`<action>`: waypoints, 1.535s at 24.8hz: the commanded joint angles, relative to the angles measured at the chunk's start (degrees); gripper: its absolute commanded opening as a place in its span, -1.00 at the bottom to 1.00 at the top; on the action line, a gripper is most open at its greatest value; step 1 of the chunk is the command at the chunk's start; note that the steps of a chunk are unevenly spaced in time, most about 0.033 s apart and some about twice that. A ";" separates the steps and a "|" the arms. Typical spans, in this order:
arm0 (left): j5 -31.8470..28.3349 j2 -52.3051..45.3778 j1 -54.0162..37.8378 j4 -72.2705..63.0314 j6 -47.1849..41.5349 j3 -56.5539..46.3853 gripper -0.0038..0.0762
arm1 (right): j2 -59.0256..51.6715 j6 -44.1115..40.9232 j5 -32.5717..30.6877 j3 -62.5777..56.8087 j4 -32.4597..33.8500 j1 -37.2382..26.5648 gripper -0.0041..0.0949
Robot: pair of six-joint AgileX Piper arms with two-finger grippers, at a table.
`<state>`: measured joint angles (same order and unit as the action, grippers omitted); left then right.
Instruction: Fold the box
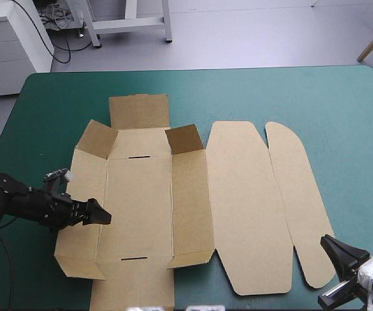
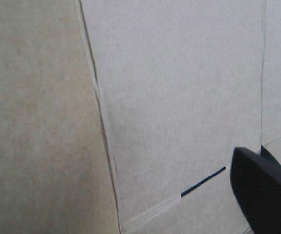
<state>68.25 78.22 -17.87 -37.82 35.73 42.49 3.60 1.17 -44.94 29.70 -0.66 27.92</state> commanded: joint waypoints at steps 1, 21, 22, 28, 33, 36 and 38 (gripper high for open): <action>1.78 -1.36 0.42 -3.07 -0.07 1.13 0.90 | 0.78 0.47 4.53 1.19 0.02 -0.38 -0.96; 5.06 -1.36 1.35 2.33 0.77 14.90 -0.93 | 0.78 0.47 4.53 1.19 0.02 -0.38 -0.96; 5.06 -1.36 2.17 3.51 0.77 16.93 -0.93 | 0.78 0.47 4.53 1.19 0.02 -0.38 -0.96; 5.31 0.45 13.26 13.60 0.58 27.44 -0.93 | 0.78 0.47 4.62 1.19 0.02 -0.38 -0.96; -1.40 3.45 24.00 19.72 0.35 32.66 -0.93 | 0.78 0.47 4.62 1.19 0.02 -0.38 -0.96; -6.72 5.44 29.66 25.39 0.35 34.75 -0.93 | 0.78 0.47 4.62 1.19 0.02 -0.38 -0.96; -9.96 6.34 32.62 30.70 0.35 35.36 -0.93 | 0.78 0.47 4.78 1.11 0.16 -0.38 -0.96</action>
<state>64.01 85.35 11.08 -12.70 35.37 75.01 3.60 1.17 -44.88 29.51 -0.66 27.92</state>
